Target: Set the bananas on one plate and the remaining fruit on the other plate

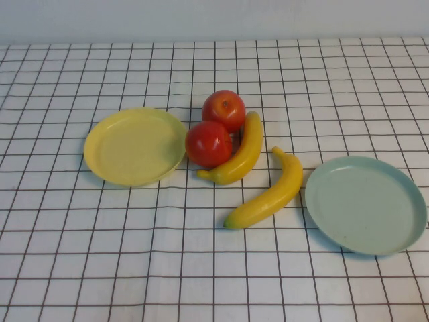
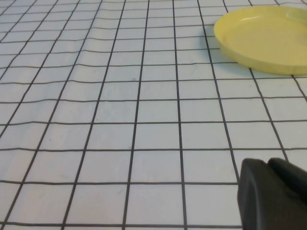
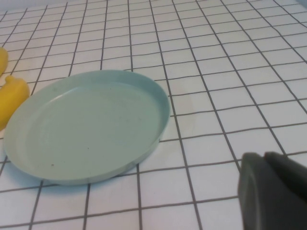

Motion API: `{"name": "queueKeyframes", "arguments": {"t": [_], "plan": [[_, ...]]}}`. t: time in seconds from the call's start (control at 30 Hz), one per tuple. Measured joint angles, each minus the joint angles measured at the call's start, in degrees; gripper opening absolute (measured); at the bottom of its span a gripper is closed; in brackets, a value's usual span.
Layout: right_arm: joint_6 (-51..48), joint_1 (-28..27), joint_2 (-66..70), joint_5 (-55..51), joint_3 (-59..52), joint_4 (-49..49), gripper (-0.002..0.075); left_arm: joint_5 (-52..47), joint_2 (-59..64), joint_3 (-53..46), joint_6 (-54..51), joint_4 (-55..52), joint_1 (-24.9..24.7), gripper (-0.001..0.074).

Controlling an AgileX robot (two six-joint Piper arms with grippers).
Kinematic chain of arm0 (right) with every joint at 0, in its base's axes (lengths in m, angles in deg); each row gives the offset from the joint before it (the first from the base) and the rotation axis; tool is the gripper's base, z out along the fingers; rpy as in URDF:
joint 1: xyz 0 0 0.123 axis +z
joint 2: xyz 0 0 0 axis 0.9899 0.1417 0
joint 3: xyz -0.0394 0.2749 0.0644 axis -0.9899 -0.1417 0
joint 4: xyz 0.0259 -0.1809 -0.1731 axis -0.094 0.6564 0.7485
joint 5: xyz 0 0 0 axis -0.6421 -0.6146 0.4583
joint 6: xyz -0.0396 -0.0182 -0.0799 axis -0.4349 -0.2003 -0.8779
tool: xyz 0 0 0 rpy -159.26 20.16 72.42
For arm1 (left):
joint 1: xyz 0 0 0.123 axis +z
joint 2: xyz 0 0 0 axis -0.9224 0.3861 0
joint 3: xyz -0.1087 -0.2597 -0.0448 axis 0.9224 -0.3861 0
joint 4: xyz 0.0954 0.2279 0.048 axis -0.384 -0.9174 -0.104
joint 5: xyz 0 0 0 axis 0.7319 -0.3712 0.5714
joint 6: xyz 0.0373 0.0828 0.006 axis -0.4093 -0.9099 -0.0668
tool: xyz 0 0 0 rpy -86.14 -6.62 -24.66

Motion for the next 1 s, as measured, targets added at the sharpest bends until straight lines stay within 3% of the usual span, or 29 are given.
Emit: {"name": "queueKeyframes", "arguments": {"t": [0.47,0.53,0.63,0.73,1.0], "plan": [[0.0,0.0,0.0,0.0,0.0,-0.1,-0.0017,1.4,0.0,0.0,0.5,-1.0,0.0,-0.0005],[0.0,0.0,0.0,0.0,0.0,-0.1,-0.0017,6.0,0.0,-0.1,5.1,2.8,0.0,-0.0005],[0.0,0.0,0.0,0.0,0.0,-0.1,-0.0017,16.0,0.0,-0.1,19.9,17.8,0.0,-0.0005],[0.0,0.0,0.0,0.0,0.0,-0.1,-0.0017,23.1,0.0,-0.1,27.5,27.7,0.0,-0.0005],[0.0,0.0,0.0,0.0,0.0,-0.1,-0.0017,30.2,0.0,-0.1,22.0,30.9,0.0,-0.0005]]}}
